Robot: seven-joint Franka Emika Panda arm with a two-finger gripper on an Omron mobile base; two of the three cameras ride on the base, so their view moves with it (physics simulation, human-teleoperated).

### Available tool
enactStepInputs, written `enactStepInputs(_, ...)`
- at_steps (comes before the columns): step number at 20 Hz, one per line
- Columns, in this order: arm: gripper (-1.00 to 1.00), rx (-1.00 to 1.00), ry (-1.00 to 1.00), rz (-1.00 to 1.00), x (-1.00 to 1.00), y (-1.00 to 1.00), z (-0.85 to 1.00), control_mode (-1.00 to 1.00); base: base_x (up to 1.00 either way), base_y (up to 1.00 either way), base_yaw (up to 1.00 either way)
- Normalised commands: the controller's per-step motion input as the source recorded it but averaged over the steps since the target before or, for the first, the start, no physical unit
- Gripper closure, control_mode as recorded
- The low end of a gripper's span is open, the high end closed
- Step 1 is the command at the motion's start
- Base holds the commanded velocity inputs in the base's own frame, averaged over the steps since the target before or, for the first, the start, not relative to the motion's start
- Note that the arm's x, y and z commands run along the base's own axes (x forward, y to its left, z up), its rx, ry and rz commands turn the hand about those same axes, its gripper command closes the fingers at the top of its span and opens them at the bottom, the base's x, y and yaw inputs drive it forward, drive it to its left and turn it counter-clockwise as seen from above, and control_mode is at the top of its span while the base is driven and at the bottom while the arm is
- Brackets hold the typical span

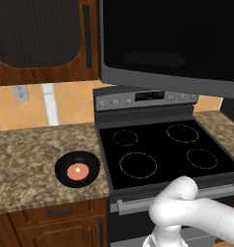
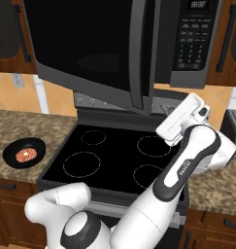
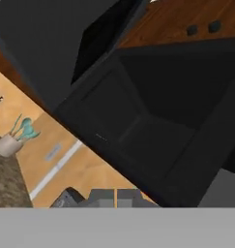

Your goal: Open the microwave, place the bowl with waffle inside the microwave, then close the microwave door and turn it on.

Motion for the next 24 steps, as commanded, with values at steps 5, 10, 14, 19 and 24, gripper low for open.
enactStepInputs(5, 1.00, 0.29, -0.06, 0.36, -0.34, 0.23, 0.43, -1.00, 0.00, 0.00, 0.00)
enactStepInputs(10, 1.00, 0.14, -0.12, 0.31, -0.26, 0.52, 0.40, -1.00, 0.00, 0.00, 0.00)
enactStepInputs(14, 1.00, 0.04, -0.20, 0.27, -0.55, 0.69, 0.45, -1.00, 0.00, 0.00, 0.00)
enactStepInputs(19, 1.00, 0.00, -0.25, 0.28, -0.94, 0.74, 0.41, -1.00, 0.00, 0.00, 0.00)
enactStepInputs(24, 1.00, 0.00, -0.28, 0.22, -1.00, 0.68, 0.43, -1.00, 0.00, 0.00, 0.00)
